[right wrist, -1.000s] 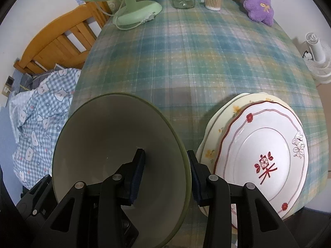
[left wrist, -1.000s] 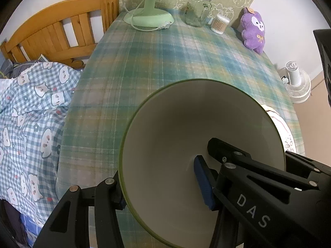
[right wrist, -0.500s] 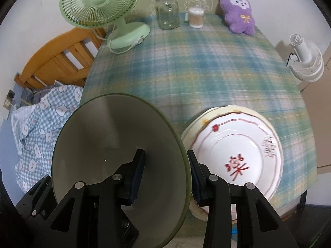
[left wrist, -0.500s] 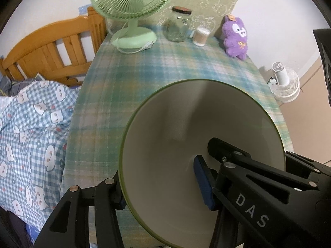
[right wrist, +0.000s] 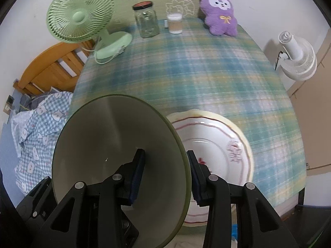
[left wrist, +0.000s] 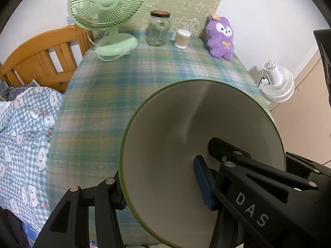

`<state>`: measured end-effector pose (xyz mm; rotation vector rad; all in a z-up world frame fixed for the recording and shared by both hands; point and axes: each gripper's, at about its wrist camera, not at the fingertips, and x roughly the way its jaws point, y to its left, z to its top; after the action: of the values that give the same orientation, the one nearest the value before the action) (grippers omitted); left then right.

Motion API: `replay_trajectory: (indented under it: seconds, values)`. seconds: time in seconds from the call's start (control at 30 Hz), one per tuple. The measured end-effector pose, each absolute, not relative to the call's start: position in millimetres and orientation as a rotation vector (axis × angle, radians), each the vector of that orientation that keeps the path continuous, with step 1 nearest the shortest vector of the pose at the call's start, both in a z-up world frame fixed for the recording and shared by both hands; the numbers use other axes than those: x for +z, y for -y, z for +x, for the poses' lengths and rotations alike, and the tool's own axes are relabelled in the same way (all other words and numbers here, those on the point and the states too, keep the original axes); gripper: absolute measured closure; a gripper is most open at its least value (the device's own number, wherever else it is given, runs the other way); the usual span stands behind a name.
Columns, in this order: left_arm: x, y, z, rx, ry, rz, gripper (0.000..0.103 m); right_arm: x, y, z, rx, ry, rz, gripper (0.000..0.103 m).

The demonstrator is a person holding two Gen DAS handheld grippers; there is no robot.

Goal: Organize plates and bowls
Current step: 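Carry the bowl with both grippers over the plate stack, then lower the bowl onto the plate stack and open both grippers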

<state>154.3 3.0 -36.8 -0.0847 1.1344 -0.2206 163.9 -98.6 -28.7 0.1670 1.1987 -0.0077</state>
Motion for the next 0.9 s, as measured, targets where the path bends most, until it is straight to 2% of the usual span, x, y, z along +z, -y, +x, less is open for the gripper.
replay_trajectory:
  seconds: [0.47,0.73,0.9]
  values:
    - [-64.2,66.4,158.6,-0.211,-1.229,-0.113,0.049,-58.9,165.5,167.6,-0.008,-1.290,0.158,0.059]
    - [-83.4,80.3,159.9,-0.145,-1.287,-0.149,0.051,-79.3,179.2,175.5,0.054,-1.336,0.143,0.060]
    - [-83.2,85.2,158.6,-0.109,-1.260,-0.137,0.051,-80.8,181.4,177.8,0.087,-1.328,0.131,0.060]
